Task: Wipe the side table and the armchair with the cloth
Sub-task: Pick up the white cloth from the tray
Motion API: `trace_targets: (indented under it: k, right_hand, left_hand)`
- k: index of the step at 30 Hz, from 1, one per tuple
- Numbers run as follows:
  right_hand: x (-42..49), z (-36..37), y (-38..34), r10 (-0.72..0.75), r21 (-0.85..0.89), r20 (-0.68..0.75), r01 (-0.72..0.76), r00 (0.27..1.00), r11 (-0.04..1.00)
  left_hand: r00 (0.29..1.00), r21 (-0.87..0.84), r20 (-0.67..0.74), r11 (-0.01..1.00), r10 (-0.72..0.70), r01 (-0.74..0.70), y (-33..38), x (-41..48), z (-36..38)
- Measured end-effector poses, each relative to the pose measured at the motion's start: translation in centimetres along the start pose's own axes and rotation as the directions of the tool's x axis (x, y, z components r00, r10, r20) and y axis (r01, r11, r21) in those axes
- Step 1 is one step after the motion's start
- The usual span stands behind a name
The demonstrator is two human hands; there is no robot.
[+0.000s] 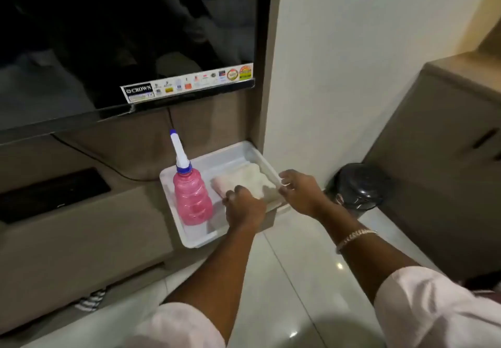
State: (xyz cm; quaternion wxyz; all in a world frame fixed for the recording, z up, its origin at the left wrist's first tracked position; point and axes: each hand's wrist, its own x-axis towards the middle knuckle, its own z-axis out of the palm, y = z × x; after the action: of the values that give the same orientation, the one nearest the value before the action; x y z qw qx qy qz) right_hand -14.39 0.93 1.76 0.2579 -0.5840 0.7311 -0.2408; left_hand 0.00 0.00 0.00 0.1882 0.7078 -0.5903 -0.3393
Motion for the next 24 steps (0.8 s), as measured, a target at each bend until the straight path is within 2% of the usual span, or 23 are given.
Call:
trace_targets:
  k: [4, 6, 9, 11, 15, 16, 17, 19, 20, 24]
  right_hand:
    - [2.6, 3.5, -1.4, -0.042, -0.150, 0.042, 0.048, 0.998, 0.987]
    - [3.2, 4.1, -1.3, -0.069, -0.210, 0.061, 0.080, 0.996, 0.974]
    - [3.5, 3.7, -0.9, -0.034, -0.174, 0.061, 0.044, 0.998, 0.984]
    - [3.5, 3.1, -0.6, 0.020, -0.055, 0.031, -0.019, 0.999, 0.998]
    - [2.6, 0.2, -0.7, 0.168, 0.274, -0.100, -0.135, 0.981, 0.952]
    - [2.2, -1.0, -0.4, 0.241, 0.389, -0.084, -0.191, 0.967, 0.901]
    - [1.6, -2.3, 0.2, 0.315, 0.553, -0.018, -0.253, 0.949, 0.794]
    - [-0.7, -4.9, 2.4, 0.364, 0.820, 0.154, -0.324, 0.919, 0.472]
    - [-2.4, -6.2, 3.9, 0.362, 0.874, 0.190, -0.325, 0.913, 0.361]
    - [-10.6, -9.4, 10.8, 0.404, 0.968, 0.166, -0.228, 0.899, 0.109]
  left_hand:
    - [0.951, -0.176, -0.018, 0.938, -0.307, 0.300, -0.5, 3.8, 0.9]
    - [0.905, -0.304, 0.015, 0.860, -0.426, 0.410, 0.4, 5.3, 0.9]
    - [0.832, -0.492, 0.071, 0.706, -0.550, 0.509, 1.3, 7.3, -0.1]
    - [0.854, -0.602, 0.071, 0.660, -0.516, 0.449, 2.0, 7.4, -0.7]
    - [0.957, -0.813, 0.069, 0.540, -0.282, 0.217, 4.6, 4.1, -2.2]
    - [0.973, -0.845, 0.107, 0.496, -0.206, 0.198, 5.2, 2.9, -2.5]
    - [0.978, -0.863, 0.168, 0.460, -0.123, 0.206, 5.8, 1.8, -2.6]
    - [0.944, -0.863, 0.327, 0.421, 0.046, 0.278, 7.1, -0.5, -2.1]
    - [0.914, -0.852, 0.389, 0.422, 0.115, 0.310, 7.7, -1.8, -1.4]
    - [0.812, -0.788, 0.513, 0.527, 0.279, 0.318, 9.8, -7.5, 3.7]
